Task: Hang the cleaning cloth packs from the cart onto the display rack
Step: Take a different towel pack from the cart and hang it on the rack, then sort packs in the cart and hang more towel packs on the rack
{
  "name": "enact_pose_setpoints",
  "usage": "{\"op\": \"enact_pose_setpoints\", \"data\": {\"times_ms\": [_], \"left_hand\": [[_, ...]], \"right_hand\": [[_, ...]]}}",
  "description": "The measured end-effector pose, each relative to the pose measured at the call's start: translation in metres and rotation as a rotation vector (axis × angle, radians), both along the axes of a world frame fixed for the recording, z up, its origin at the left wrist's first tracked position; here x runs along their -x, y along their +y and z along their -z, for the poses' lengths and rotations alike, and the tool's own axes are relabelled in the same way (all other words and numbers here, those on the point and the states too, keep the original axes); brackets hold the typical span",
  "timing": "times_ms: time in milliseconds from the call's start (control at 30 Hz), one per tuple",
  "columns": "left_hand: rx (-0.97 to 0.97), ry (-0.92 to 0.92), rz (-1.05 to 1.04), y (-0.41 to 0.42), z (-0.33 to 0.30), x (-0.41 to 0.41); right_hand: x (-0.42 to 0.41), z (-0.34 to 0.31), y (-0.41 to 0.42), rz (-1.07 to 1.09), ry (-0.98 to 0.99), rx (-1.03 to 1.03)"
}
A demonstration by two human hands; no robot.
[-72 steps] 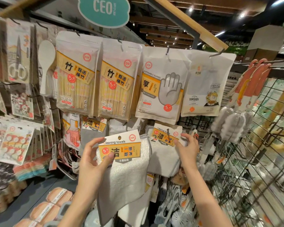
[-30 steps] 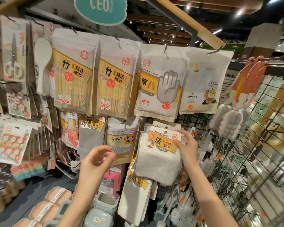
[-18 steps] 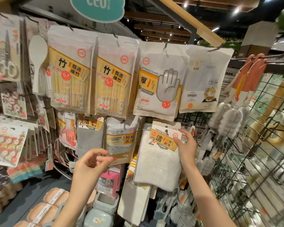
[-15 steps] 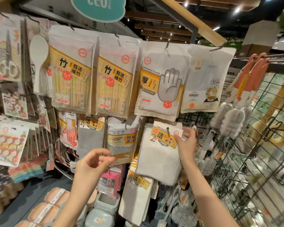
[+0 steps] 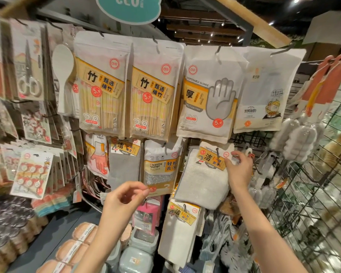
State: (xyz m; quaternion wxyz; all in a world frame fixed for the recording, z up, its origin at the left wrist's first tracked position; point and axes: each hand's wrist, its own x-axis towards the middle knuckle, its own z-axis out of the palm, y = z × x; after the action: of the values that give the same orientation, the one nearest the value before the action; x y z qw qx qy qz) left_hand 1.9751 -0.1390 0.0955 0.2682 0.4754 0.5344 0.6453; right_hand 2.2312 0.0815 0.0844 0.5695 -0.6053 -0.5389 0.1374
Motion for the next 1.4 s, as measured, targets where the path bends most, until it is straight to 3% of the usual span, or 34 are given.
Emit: {"op": "enact_pose_setpoints", "data": {"times_ms": [167, 300, 467, 700, 900, 1033, 1400], "left_hand": [[0.001, 0.01, -0.011, -0.01, 0.001, 0.009], [0.006, 0.031, -0.049, -0.02, 0.001, 0.012], [0.019, 0.098, -0.093, -0.043, -0.001, 0.005], [0.038, 0.166, -0.321, -0.105, 0.003, -0.02], [0.165, 0.353, -0.656, -0.192, 0.02, -0.042], [0.254, 0.351, -0.868, -0.268, 0.039, -0.057], [0.407, 0.347, -1.439, -0.463, 0.047, -0.087]], "right_hand": [[0.001, 0.005, -0.013, -0.035, -0.077, 0.067], [0.002, 0.001, -0.03, -0.055, -0.208, 0.041], [0.016, -0.012, -0.058, -0.19, -0.199, -0.057], [0.067, -0.019, -0.124, -0.64, -0.249, -0.032], [0.112, -0.009, -0.21, -1.119, -0.454, -0.079], [0.141, 0.008, -0.275, -1.368, -0.626, -0.172], [0.209, 0.021, -0.491, -1.911, -0.591, -0.376]]}}
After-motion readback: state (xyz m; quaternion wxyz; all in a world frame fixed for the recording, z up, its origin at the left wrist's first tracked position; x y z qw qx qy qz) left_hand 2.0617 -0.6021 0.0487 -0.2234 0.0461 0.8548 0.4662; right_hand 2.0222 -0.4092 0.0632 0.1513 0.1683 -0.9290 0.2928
